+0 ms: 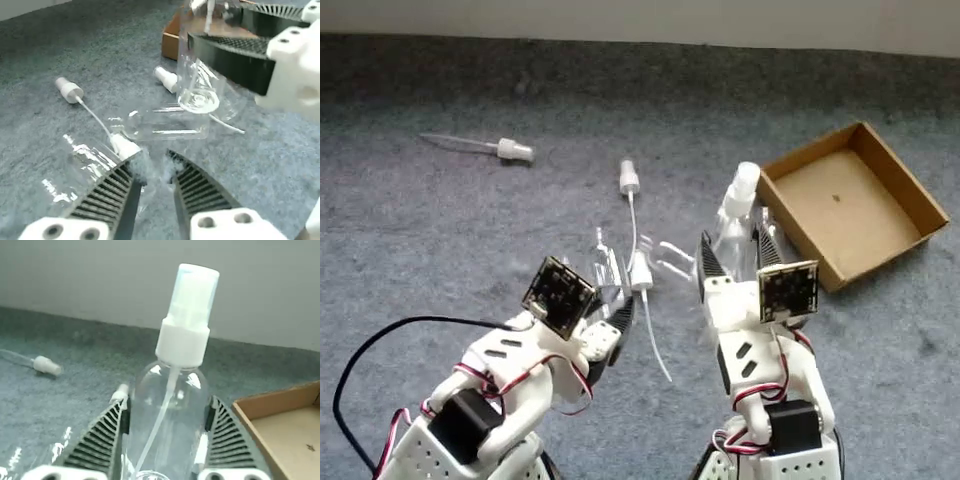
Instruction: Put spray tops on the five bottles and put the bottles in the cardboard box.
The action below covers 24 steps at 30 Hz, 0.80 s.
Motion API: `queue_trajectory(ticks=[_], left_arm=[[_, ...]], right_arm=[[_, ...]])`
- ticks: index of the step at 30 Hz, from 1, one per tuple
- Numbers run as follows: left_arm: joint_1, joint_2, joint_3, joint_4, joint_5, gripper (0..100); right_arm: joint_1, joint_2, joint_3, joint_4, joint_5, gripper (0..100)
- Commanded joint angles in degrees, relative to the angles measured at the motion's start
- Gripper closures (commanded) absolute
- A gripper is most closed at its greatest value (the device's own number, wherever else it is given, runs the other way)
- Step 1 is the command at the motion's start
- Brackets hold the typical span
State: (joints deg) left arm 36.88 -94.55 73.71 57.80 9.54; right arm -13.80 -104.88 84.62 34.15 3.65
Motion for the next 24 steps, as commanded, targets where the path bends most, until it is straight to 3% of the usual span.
queue_trajectory(ticks=[1,11,19,24], left_arm=[[6.5,-7.6,2.7,-2.0,-0.5,97],[10.7,-9.2,16.2,-25.0,-0.4,97],[11.6,-9.2,20.3,-32.2,-0.2,97],[8.9,-9.2,23.4,-37.7,-0.2,97]], right_arm=[[0.7,0.0,-5.7,-4.8,-1.1,91.8],[0.4,-0.3,-5.9,-7.1,-1.2,91.8],[-13.3,-0.4,-5.6,-7.0,-1.2,91.8],[-17.6,-0.4,-5.8,-6.9,-1.2,91.8]])
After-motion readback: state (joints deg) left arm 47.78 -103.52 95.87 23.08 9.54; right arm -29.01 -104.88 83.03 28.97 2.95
